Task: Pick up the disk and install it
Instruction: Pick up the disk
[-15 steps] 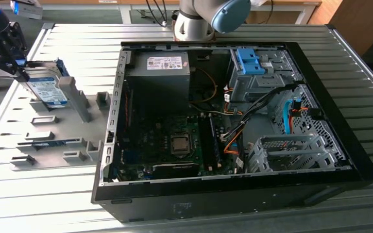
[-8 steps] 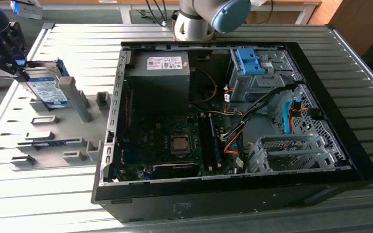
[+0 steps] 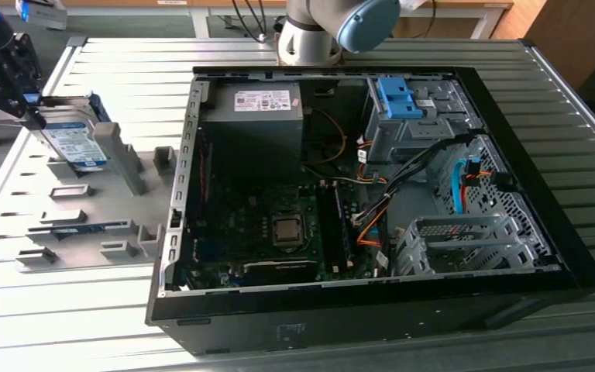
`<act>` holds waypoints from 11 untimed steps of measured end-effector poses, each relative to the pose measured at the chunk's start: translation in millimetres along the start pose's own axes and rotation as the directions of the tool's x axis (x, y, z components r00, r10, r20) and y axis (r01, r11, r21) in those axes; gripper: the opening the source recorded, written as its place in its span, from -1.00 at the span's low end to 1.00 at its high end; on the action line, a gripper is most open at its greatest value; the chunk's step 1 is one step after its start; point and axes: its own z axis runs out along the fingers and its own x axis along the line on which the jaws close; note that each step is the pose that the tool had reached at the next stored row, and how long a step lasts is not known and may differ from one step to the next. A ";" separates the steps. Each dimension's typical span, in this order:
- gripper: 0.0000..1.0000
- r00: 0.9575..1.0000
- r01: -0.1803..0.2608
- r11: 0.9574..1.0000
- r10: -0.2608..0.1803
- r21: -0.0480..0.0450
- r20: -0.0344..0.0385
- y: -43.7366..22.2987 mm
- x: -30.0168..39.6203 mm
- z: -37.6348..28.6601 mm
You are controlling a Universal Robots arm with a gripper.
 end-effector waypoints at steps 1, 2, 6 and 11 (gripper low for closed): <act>-0.26 1.000 0.000 1.000 0.000 0.000 0.000 0.0 0.0 -0.6; -0.26 1.000 0.000 1.000 0.000 0.000 0.000 0.0 0.0 -1.1; -0.26 1.000 0.000 1.000 0.000 0.000 0.000 0.0 0.0 -2.4; -0.26 1.000 0.000 1.000 0.000 0.000 0.000 0.1 -0.1 -3.7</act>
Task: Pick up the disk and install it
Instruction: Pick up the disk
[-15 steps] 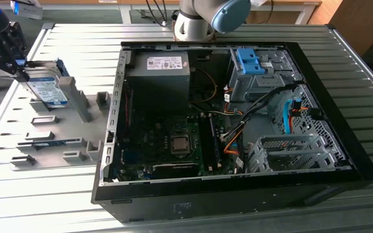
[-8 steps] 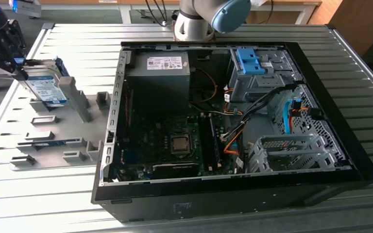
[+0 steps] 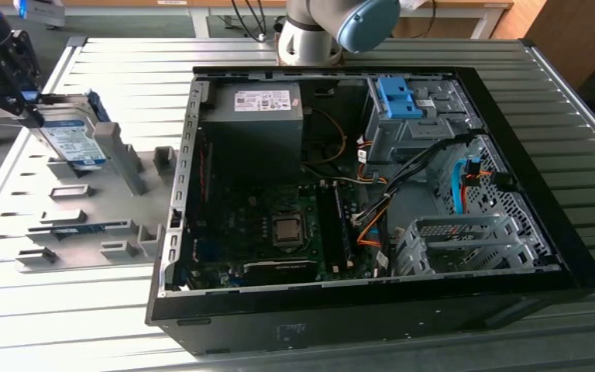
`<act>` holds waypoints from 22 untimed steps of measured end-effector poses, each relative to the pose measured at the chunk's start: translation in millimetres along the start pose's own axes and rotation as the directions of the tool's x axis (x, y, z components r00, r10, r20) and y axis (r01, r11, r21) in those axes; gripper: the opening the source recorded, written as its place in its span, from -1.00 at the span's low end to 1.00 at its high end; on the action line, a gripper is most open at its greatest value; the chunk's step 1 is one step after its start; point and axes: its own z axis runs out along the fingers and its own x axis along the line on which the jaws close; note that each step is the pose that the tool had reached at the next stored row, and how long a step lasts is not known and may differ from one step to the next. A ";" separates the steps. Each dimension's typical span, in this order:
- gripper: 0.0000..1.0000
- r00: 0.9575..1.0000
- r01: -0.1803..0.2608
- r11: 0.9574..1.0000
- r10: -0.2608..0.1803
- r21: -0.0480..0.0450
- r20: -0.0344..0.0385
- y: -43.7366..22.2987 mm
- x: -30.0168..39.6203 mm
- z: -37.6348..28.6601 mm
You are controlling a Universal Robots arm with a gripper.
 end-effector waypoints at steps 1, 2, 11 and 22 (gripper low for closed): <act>-0.26 1.000 0.000 1.000 0.000 0.000 0.000 0.0 0.0 -0.5; -0.26 1.000 0.000 1.000 0.000 0.000 0.000 0.0 0.0 -1.1; -0.26 1.000 0.000 1.000 0.000 0.000 0.000 0.0 -0.1 -4.9; -0.26 1.000 0.000 1.000 0.000 0.000 0.000 0.1 -0.2 -10.2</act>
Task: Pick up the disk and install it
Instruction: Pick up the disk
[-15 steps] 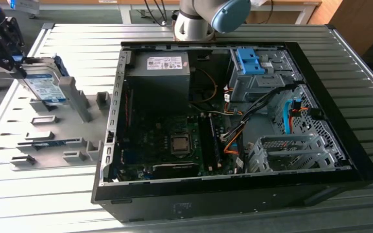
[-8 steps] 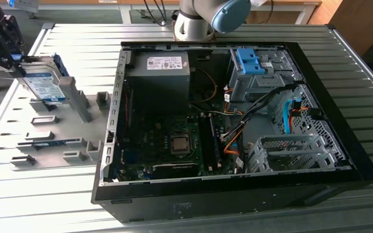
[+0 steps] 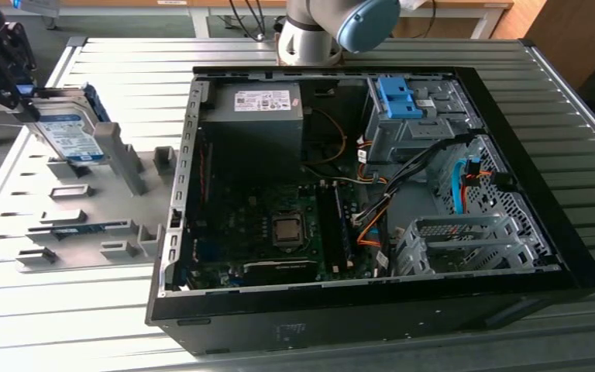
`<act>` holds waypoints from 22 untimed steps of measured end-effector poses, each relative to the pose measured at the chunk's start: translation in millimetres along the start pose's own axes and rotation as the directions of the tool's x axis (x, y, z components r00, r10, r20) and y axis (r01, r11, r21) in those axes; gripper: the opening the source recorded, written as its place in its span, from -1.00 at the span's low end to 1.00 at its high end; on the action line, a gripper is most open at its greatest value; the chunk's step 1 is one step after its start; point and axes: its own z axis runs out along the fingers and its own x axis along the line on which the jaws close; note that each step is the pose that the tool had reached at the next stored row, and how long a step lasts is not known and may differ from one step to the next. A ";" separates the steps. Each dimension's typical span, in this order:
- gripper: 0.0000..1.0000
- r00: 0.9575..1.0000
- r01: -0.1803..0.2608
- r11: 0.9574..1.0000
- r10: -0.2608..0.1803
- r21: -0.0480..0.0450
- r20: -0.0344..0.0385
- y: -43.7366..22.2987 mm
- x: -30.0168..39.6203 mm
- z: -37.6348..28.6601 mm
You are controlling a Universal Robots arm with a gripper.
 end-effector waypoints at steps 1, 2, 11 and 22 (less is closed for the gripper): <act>-0.26 1.000 0.000 1.000 0.000 0.000 0.000 0.0 0.0 -0.2; -0.26 1.000 0.000 1.000 0.000 0.000 0.000 0.0 0.0 -0.4; -0.26 1.000 0.000 1.000 0.000 0.000 0.000 0.1 -0.1 -2.9; -0.26 1.000 0.000 1.000 0.000 0.000 0.000 0.1 -0.1 -4.7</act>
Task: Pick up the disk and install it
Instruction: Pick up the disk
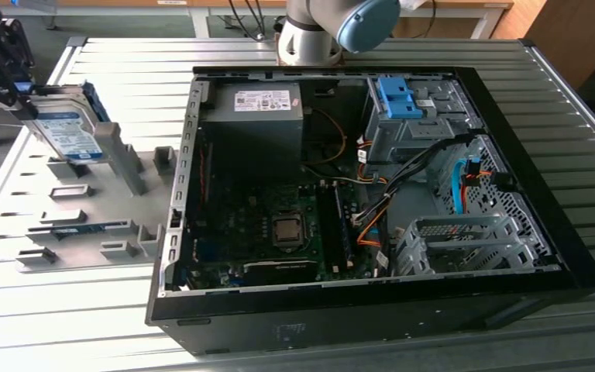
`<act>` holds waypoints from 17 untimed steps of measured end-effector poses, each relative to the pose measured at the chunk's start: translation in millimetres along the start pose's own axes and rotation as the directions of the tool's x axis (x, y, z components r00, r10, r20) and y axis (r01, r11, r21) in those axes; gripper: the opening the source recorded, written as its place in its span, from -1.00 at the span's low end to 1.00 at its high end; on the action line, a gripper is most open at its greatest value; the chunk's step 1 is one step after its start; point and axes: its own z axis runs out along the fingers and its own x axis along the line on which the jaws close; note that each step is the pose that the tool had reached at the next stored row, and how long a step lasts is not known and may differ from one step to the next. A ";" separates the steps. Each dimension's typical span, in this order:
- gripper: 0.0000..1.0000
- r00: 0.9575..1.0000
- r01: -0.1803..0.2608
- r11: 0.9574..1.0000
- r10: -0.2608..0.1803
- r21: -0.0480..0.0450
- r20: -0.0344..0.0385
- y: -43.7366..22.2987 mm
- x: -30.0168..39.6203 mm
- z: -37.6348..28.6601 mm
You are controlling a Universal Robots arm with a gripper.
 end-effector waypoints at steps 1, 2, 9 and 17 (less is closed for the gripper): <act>-0.26 1.000 0.000 1.000 0.000 0.000 0.000 0.0 0.0 -0.2; -0.26 1.000 0.000 1.000 0.000 0.000 0.000 0.0 0.0 -0.6; -0.26 1.000 0.000 1.000 0.000 0.000 0.000 0.0 -0.1 -2.5; -0.26 1.000 0.000 1.000 0.000 0.000 0.000 0.1 -0.1 -4.6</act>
